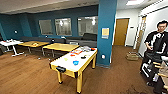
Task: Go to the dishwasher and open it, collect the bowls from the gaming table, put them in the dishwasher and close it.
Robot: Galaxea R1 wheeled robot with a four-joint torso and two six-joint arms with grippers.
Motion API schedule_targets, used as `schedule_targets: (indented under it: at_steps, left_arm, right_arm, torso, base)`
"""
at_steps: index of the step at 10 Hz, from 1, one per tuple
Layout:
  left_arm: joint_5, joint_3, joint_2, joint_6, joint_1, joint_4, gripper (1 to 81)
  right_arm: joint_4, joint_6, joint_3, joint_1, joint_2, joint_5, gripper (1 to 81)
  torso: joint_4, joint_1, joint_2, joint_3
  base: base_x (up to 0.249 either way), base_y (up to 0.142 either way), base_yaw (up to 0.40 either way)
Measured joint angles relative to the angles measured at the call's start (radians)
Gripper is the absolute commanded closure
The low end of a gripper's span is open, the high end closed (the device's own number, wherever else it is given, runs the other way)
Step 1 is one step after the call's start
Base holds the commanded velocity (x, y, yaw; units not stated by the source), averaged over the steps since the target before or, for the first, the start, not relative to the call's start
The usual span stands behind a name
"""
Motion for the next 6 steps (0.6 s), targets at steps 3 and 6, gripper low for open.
schedule_targets:
  at_steps: [3,6]
  left_arm:
    - [0.002,0.000,0.001,0.000,0.003,0.000,1.0]
    - [0.002,0.000,0.000,0.000,0.003,0.000,1.0]
  right_arm:
    - [0.000,0.000,-0.001,0.000,0.000,-0.001,1.0]
    - [0.000,0.000,-0.001,-0.001,0.000,0.000,1.0]
  torso:
    - [0.000,-0.001,0.000,0.000]
    - [0.000,0.000,0.000,0.000]
  base:
    - [0.153,0.075,0.000]
    - [0.179,0.075,0.000]
